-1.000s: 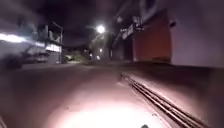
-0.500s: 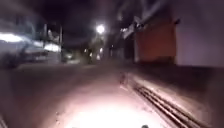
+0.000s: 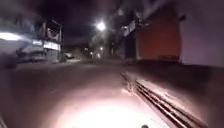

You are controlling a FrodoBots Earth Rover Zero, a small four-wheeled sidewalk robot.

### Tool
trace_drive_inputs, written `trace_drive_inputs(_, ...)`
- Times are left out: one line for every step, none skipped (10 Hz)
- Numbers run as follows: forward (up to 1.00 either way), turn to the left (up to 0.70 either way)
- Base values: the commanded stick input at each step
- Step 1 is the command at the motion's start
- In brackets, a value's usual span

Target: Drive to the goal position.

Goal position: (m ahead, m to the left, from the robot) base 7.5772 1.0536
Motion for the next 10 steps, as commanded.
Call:
trace_drive_inputs(0.7,0.0)
trace_drive_inputs(0.7,0.0)
trace_drive_inputs(0.7,0.0)
trace_drive_inputs(0.7,0.0)
trace_drive_inputs(0.7,0.0)
trace_drive_inputs(0.7,0.0)
trace_drive_inputs(0.7,0.08)
trace_drive_inputs(0.7,0.35)
trace_drive_inputs(0.7,0.34)
trace_drive_inputs(0.7,0.17)
